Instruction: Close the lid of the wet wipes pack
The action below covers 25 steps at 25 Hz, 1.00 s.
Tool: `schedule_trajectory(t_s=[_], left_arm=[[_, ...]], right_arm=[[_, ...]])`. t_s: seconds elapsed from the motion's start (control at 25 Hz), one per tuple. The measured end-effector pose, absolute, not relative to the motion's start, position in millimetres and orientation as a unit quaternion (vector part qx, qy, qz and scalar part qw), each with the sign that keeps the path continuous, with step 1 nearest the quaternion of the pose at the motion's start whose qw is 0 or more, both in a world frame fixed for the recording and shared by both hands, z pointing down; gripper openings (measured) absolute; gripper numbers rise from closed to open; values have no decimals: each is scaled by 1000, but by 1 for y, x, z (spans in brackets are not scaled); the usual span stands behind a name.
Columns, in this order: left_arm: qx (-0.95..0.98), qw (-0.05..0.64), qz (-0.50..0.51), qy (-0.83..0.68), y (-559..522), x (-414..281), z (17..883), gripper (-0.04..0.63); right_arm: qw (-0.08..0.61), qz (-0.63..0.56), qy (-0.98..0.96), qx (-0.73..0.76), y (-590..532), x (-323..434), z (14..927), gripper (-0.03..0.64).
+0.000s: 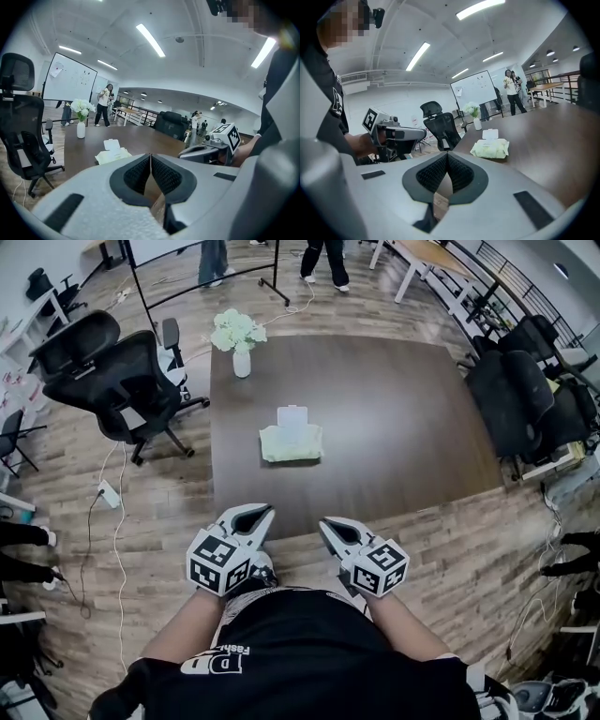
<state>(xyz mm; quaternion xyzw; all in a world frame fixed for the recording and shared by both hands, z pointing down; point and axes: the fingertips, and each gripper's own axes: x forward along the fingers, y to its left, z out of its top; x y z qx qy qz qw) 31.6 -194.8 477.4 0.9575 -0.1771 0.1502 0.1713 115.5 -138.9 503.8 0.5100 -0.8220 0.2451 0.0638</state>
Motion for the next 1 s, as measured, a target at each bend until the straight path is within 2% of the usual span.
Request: schedule_trajectory(t_s=[0.52, 1.0], left_arm=[[961, 168, 154, -156, -292, 9, 489, 25], [959, 176, 167, -149, -315, 11, 492, 25]], right_arm=[[70, 243, -800, 544, -218, 102, 512, 5], [67, 243, -795, 552, -254, 115, 506, 5]])
